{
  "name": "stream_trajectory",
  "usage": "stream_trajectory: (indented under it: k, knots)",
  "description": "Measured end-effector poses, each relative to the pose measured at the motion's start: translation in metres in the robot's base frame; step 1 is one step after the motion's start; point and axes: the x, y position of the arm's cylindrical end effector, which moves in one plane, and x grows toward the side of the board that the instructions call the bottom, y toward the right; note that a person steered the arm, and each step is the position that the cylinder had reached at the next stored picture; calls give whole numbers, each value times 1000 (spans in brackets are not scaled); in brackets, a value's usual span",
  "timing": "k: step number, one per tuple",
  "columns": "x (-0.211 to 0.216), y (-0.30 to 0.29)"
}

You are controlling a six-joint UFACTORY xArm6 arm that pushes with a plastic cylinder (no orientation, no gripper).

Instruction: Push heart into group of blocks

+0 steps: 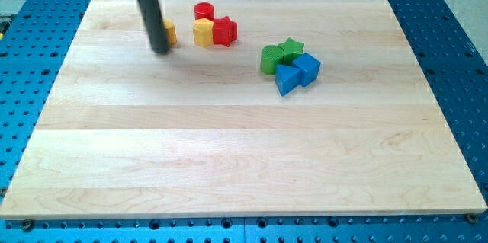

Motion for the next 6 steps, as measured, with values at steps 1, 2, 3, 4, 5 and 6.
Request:
stream_trajectory:
  k: [1, 2, 3, 4, 5, 6]
  knots:
    - [-7, 46]
    - [16, -50]
    - [15, -114]
    - [7, -49]
    - [7, 7]
    - [16, -61]
